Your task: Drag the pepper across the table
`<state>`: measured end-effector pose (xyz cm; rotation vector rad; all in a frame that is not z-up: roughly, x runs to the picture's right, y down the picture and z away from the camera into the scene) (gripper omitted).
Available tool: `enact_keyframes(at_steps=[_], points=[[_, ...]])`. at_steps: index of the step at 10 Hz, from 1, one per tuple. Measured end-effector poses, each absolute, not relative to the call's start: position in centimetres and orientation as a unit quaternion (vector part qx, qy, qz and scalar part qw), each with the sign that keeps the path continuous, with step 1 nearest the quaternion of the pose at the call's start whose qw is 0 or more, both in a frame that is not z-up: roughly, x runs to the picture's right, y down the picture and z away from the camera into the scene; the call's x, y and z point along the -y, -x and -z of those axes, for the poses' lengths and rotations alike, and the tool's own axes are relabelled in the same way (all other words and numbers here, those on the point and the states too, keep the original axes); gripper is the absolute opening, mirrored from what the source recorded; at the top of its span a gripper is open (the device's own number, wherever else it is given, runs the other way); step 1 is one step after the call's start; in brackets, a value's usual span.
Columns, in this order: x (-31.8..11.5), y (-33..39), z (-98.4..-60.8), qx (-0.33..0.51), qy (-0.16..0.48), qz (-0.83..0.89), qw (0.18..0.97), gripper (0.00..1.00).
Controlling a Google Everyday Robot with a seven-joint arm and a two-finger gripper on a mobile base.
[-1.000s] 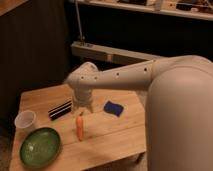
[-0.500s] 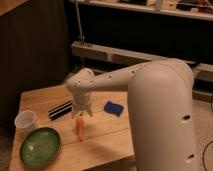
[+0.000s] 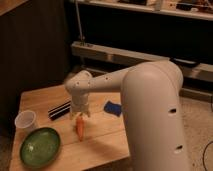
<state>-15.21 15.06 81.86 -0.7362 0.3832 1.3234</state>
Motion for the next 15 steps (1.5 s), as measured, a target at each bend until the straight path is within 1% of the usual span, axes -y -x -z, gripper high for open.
enact_keyframes(at_steps=[2, 6, 7, 8, 15], points=[[-15.8, 15.3, -82.7, -0.176, 0.333, -0.595, 0.71, 0.65], [-16.6, 16.3, -83.4, -0.175, 0.339, -0.589, 0.712, 0.65], [-16.9, 16.7, -83.5, -0.179, 0.343, -0.584, 0.714, 0.59], [-17.1, 16.8, -83.6, -0.183, 0.345, -0.582, 0.714, 0.58], [-19.0, 16.7, -85.1, -0.218, 0.342, -0.575, 0.711, 0.58]])
